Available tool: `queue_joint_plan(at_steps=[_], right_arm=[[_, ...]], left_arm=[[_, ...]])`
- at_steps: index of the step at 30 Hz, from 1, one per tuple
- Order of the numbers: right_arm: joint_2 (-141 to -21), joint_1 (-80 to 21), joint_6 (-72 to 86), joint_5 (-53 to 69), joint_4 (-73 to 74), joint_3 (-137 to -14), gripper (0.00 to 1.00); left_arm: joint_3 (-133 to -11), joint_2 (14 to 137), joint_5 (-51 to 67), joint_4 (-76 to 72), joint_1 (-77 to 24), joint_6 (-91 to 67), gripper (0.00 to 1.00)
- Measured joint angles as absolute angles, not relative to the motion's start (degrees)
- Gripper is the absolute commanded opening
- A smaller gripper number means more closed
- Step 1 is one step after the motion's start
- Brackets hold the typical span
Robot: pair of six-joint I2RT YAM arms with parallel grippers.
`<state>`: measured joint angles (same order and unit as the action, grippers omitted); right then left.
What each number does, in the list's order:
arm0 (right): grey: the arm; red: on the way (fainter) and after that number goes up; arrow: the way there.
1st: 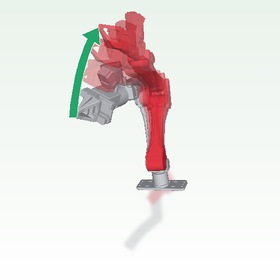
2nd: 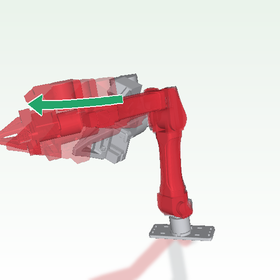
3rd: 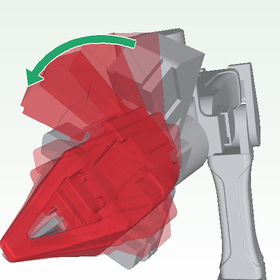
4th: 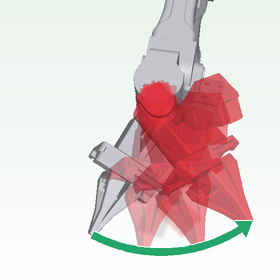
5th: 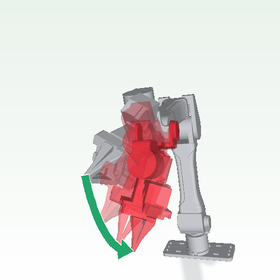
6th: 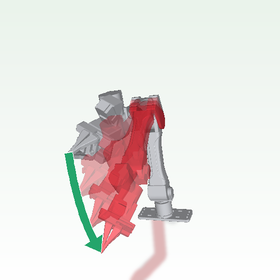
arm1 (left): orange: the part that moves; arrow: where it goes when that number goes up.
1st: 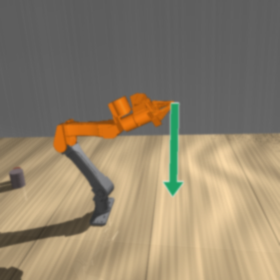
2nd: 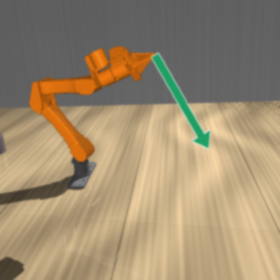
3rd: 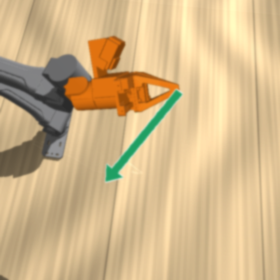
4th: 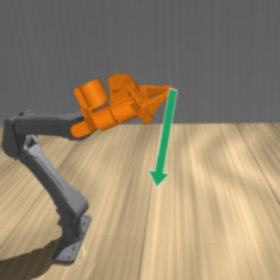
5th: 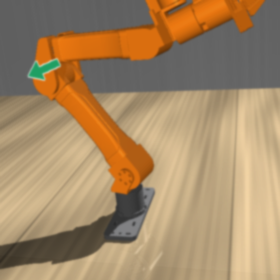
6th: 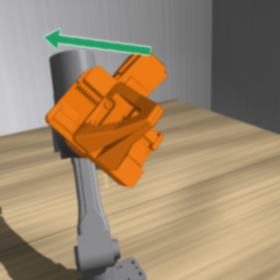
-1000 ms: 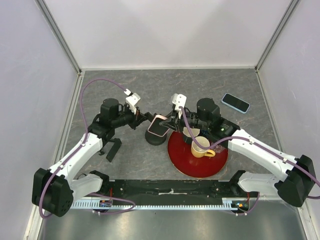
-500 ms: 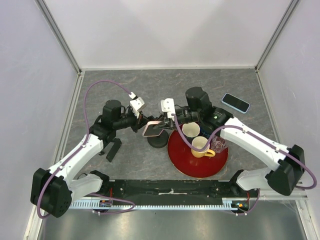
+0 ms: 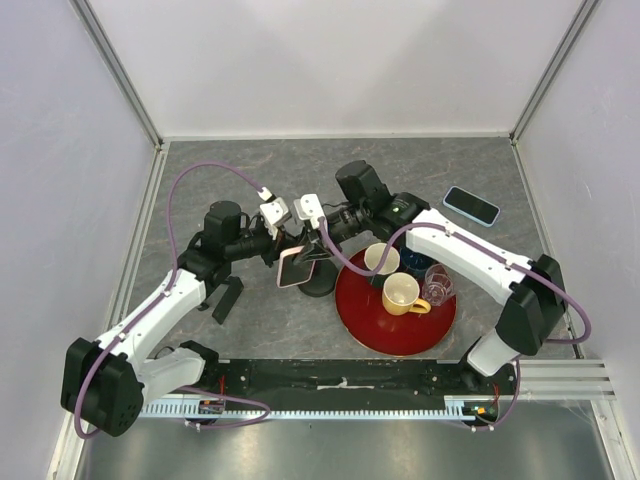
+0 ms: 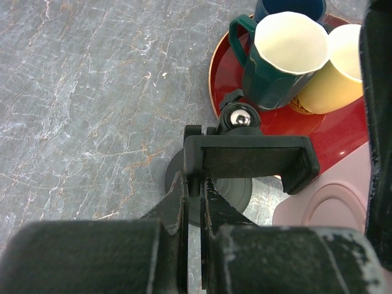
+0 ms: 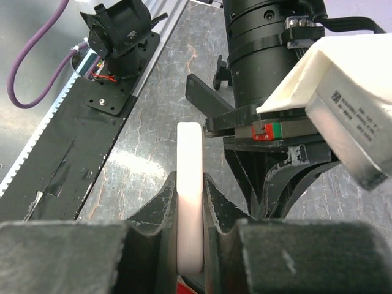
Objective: Place the phone on the phone stand
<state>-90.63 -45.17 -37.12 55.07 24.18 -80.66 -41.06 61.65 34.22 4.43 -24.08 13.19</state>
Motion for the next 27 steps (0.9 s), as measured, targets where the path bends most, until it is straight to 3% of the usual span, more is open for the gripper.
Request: queue_joint_plan(at_steps=[19, 27], right_arm=[[-93.7, -44.6, -39.5, 53.1, 23.0, -82.5, 0.00], [-89.6, -44.2, -28.9, 45.4, 18.8, -77.3, 0.00]], left_arm=[[-41.0, 61.6, 35.9, 4.8, -24.0, 13.5, 0.02], [-40.0, 60.4, 29.5, 2.9, -25.3, 11.1, 0.02]])
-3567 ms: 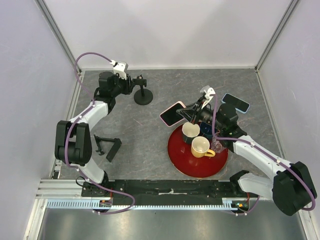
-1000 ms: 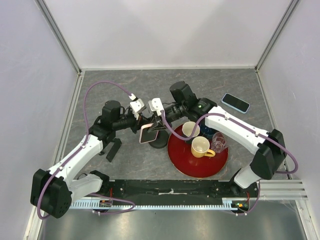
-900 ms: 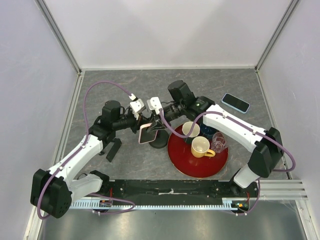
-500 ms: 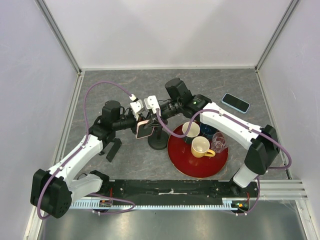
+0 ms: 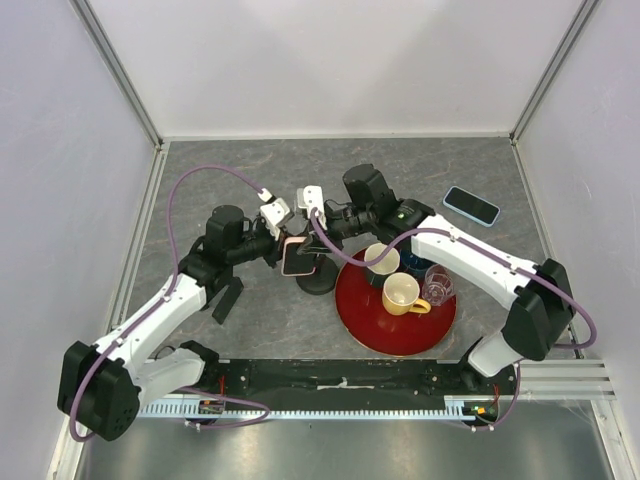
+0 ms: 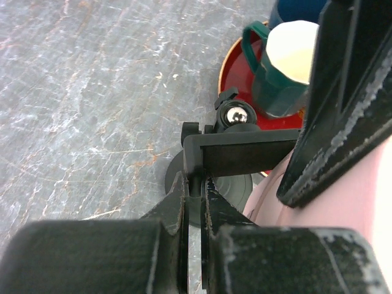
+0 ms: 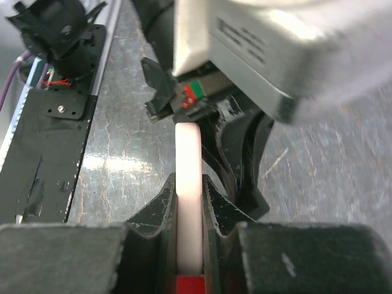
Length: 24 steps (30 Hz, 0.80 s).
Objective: Place the phone on the phone stand
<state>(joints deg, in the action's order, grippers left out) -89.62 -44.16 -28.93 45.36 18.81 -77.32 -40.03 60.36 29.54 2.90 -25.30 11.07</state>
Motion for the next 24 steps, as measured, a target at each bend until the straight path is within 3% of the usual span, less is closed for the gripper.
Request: queue_joint_plan(at_steps=[7, 15, 24], right_arm=[[-85.5, -48.0, -11.6, 23.7, 13.1, -72.7, 0.00], [-85.0, -57.8, 13.0, -14.2, 11.8, -71.9, 0.00], [-89.5, -65.2, 25.7, -34.9, 20.6, -79.8, 0.00]], left_arm=[[-38.0, 57.5, 17.7, 0.7, -26.7, 5.7, 0.02], [-36.4, 55.3, 8.9, -0.7, -27.8, 2.7, 0.02], [-36.2, 53.5, 6.1, -1.2, -28.5, 1.3, 0.02]])
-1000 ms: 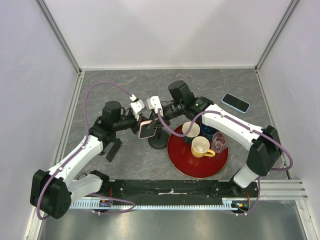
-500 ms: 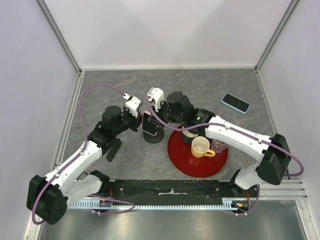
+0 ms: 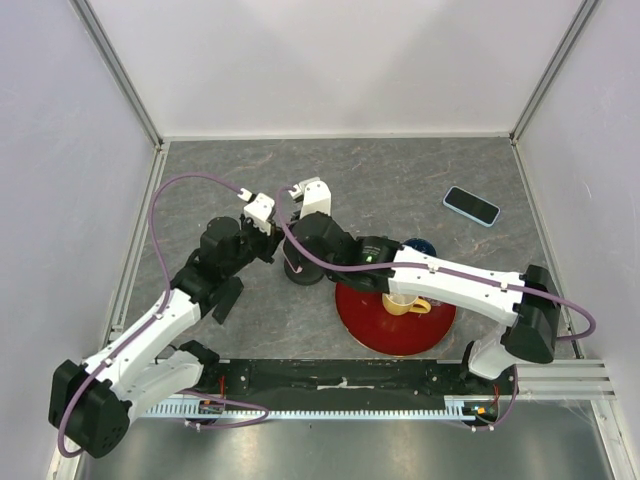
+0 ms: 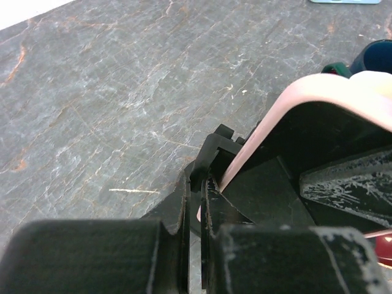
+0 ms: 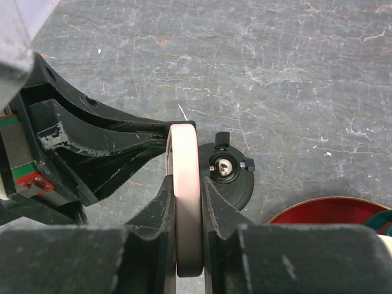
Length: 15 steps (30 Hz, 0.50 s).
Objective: Place the phone on the phone stand
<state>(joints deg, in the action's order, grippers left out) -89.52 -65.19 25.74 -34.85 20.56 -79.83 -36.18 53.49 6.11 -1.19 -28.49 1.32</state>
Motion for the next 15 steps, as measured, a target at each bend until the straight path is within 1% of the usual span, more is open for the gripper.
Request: queue_joint_plan(at_steps=[6, 15], right_arm=[[-92.8, -66.1, 19.7, -35.0, 17.7, -81.4, 0.00], [-97.6, -66.2, 12.4, -26.9, 16.4, -86.2, 0.00]], left_arm=[[-38.3, 53.1, 2.0, 5.5, -28.6, 0.2, 0.02], [-39.2, 48.2, -6.5, 15.9, -27.9, -4.5, 0.02]])
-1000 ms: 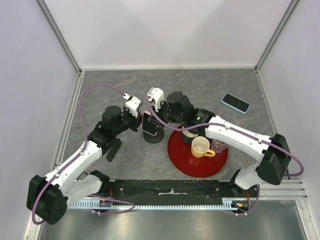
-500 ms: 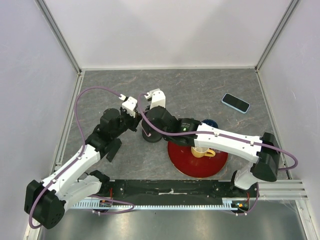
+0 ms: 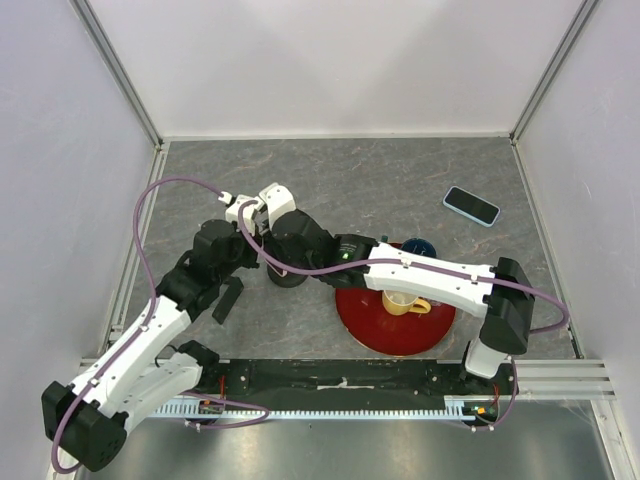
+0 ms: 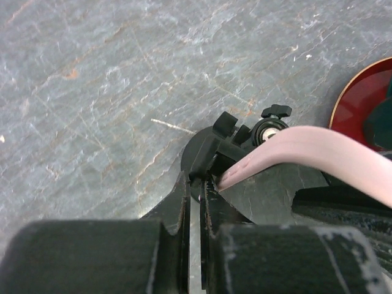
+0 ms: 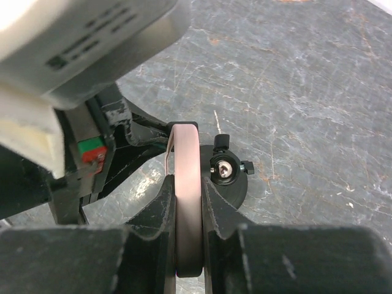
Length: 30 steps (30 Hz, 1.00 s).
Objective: Place the phone on the phone stand
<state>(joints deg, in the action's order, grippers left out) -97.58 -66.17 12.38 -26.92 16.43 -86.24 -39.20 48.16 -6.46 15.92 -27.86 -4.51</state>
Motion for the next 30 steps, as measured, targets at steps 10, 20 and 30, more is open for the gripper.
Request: queue_joint_plan(at_steps=[10, 20, 30], right_arm=[[-100.4, -66.1, 7.8, -20.9, 16.1, -88.8, 0.00], [-102.1, -64.3, 3.7, -12.1, 17.3, -91.4, 0.00], [-103.2, -54.6, 1.2, -8.7, 17.9, -92.7, 0.28]], left_arm=[[-45.1, 50.4, -12.8, 28.9, -27.9, -13.4, 0.02], [-50.0, 51.4, -18.9, 40.9, -26.7, -21.6, 0.70], [-55.6, 38.9, -20.1, 51.5, -26.1, -30.0, 0.71]])
